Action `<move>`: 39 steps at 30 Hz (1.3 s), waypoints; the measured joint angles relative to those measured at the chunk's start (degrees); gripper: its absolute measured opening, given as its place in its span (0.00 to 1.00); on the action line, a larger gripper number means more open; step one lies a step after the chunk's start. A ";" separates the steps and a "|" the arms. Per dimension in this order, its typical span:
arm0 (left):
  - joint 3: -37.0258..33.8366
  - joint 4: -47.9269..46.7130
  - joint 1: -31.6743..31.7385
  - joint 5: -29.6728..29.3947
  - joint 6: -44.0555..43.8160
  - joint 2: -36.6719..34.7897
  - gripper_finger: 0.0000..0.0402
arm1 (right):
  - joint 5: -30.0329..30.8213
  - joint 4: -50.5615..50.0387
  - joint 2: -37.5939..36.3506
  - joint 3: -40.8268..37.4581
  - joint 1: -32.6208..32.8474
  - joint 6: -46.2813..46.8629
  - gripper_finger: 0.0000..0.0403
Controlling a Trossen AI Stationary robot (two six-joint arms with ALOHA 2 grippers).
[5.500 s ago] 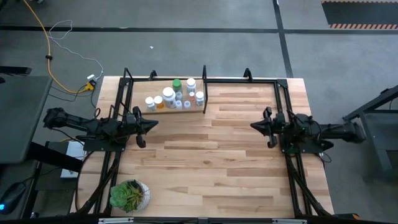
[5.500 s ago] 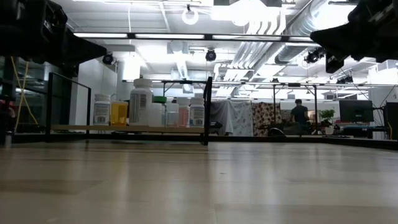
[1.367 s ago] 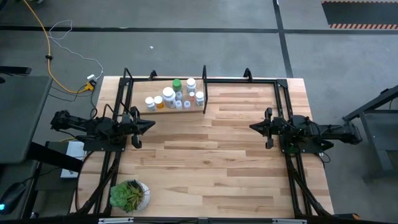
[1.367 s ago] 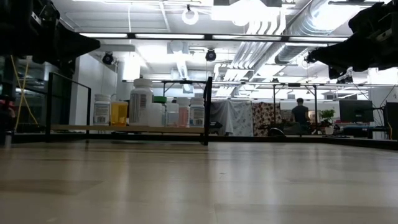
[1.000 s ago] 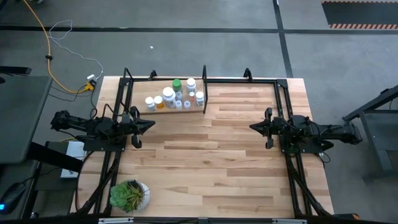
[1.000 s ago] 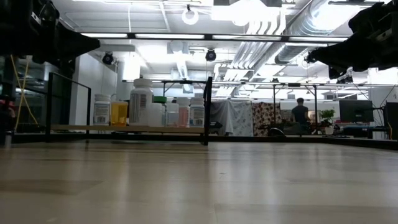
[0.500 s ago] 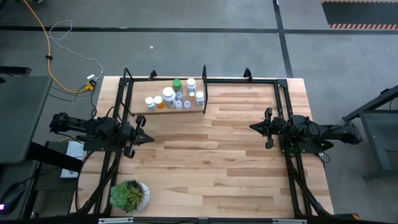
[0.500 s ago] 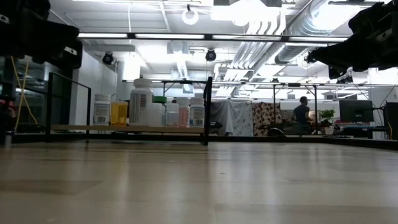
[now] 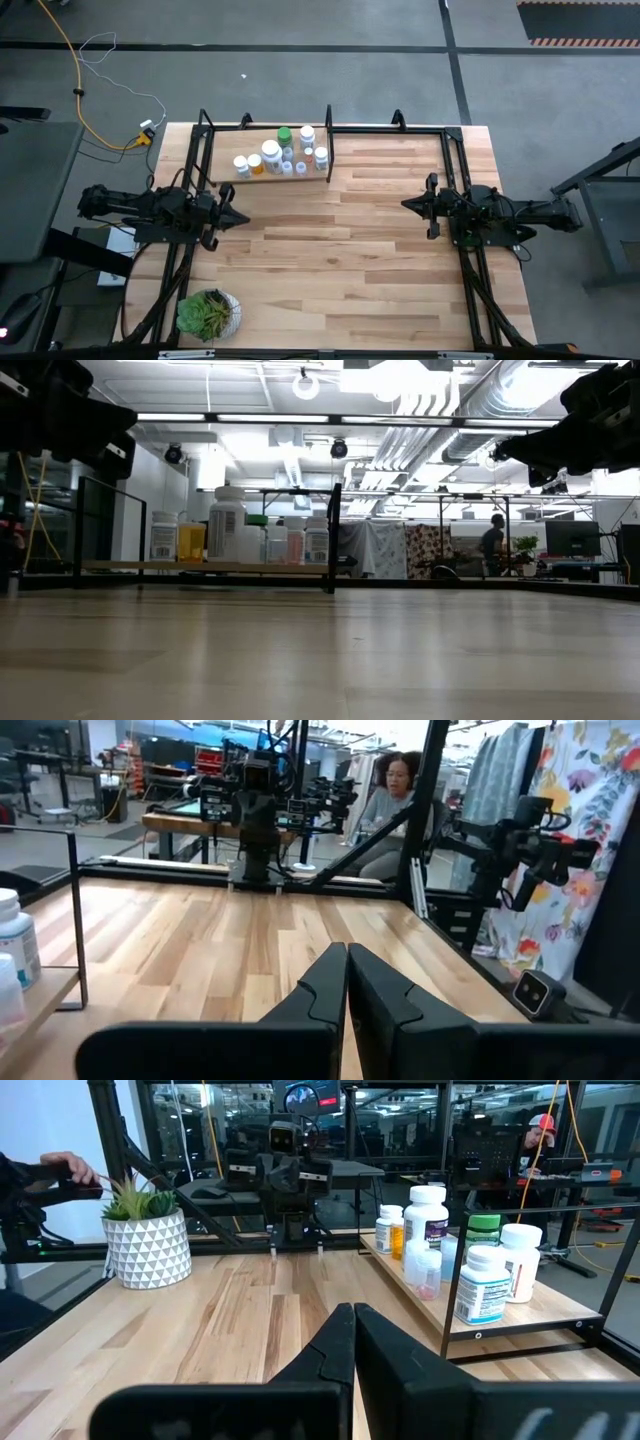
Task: Pick and place medicine bottles onto shelf by color
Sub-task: Return to Home Position
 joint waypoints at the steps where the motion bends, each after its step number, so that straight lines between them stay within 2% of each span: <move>1: 0.00 0.00 -0.05 0.00 0.28 0.00 0.01 | 0.00 0.00 0.00 0.00 -0.02 0.01 0.00; 8: 0.00 0.02 -0.02 0.00 2.95 0.00 0.01 | 0.00 0.00 0.02 0.00 -0.02 0.01 0.00; 39: 0.00 0.15 0.10 -0.44 2.99 0.00 0.01 | 0.02 0.00 0.02 0.00 -0.02 0.01 0.00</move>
